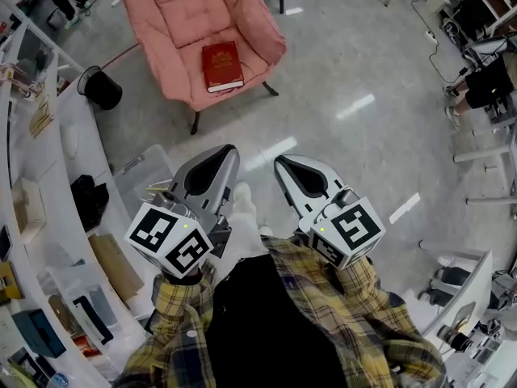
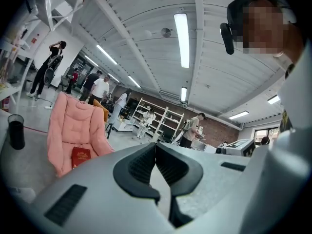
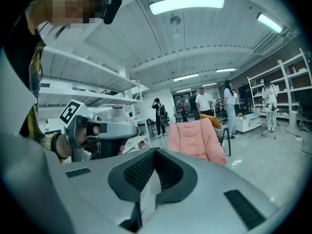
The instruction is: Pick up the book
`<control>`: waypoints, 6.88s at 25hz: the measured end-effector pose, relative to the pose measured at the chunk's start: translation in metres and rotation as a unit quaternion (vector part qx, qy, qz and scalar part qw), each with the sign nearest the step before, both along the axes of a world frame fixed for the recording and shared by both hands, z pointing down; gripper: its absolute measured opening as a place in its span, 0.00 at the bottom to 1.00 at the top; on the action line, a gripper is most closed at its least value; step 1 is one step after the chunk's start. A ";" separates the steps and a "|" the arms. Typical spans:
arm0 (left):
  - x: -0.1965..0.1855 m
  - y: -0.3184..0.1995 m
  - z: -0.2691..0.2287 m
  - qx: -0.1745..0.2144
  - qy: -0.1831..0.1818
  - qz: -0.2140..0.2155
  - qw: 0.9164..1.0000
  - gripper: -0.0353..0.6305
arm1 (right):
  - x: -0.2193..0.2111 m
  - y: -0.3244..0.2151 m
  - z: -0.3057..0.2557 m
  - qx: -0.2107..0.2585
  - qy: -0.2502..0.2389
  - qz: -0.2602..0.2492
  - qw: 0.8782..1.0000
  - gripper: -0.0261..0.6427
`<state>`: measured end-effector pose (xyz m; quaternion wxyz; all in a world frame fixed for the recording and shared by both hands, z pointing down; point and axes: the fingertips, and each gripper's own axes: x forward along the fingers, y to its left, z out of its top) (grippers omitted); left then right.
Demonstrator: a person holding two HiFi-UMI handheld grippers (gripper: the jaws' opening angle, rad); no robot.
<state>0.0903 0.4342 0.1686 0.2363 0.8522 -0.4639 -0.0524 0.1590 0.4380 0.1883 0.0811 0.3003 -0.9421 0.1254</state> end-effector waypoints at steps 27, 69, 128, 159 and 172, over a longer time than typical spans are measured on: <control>-0.078 -0.190 0.030 -0.035 0.004 0.004 0.999 0.06 | -0.061 -0.187 0.037 -0.062 0.022 0.026 0.998 0.06; -0.113 -0.411 0.021 -0.030 -0.024 -0.161 0.986 0.06 | -0.071 -0.432 0.043 -0.072 0.008 -0.106 0.992 0.06; -0.168 -0.543 0.325 -0.254 -0.045 0.014 0.966 0.06 | -0.157 -0.545 0.360 -0.365 0.037 0.043 0.929 0.17; -0.170 -0.566 0.444 -0.315 -0.050 0.066 0.945 0.06 | -0.148 -0.485 0.575 -0.620 0.020 0.017 0.784 0.50; -0.156 -0.563 0.455 -0.323 -0.051 0.073 0.942 0.06 | -0.156 -0.475 0.589 -0.691 -0.055 -0.047 0.719 0.50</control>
